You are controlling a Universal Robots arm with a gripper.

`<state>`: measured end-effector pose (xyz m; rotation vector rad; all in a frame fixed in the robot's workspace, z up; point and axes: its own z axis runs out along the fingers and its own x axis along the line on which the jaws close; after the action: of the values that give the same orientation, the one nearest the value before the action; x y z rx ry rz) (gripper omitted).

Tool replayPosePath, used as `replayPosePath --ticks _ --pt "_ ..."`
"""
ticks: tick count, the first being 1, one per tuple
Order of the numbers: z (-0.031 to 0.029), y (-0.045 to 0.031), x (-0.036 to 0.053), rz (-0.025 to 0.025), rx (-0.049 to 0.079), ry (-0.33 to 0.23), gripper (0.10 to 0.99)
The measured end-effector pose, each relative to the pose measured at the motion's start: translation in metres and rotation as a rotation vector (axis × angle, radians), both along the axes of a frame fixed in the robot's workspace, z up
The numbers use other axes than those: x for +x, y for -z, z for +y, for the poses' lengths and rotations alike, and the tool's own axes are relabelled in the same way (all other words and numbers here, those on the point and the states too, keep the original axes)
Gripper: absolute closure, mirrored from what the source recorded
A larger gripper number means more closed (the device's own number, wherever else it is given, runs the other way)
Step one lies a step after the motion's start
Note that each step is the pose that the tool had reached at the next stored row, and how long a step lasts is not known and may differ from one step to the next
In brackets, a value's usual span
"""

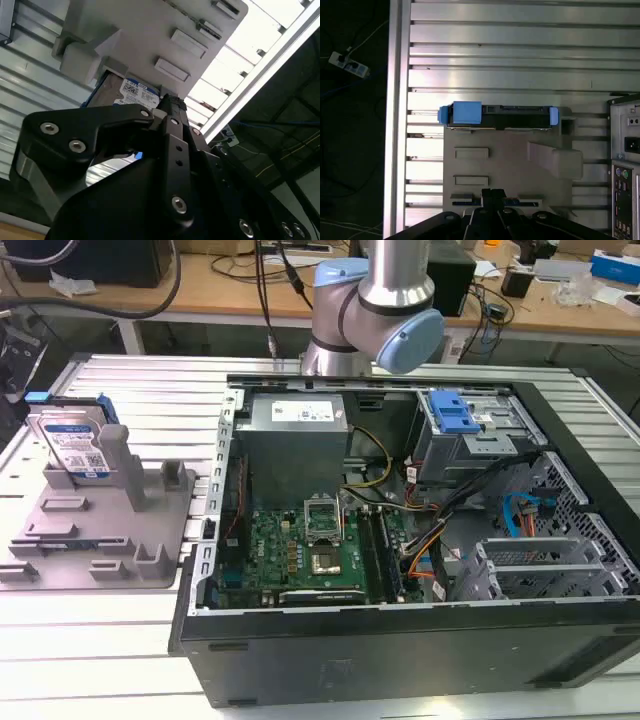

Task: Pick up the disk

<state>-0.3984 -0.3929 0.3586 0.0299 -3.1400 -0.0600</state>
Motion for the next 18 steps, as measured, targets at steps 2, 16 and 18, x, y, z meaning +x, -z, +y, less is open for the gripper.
replayPosePath --ticks 2,16,18 --pt "0.0000 0.0000 0.0000 0.0001 0.000 0.000 0.980" --pt "0.0000 0.0005 0.0000 -0.0001 0.000 -0.082 0.980" --pt "0.0000 0.0010 0.0000 0.0001 0.000 -0.132 0.980"
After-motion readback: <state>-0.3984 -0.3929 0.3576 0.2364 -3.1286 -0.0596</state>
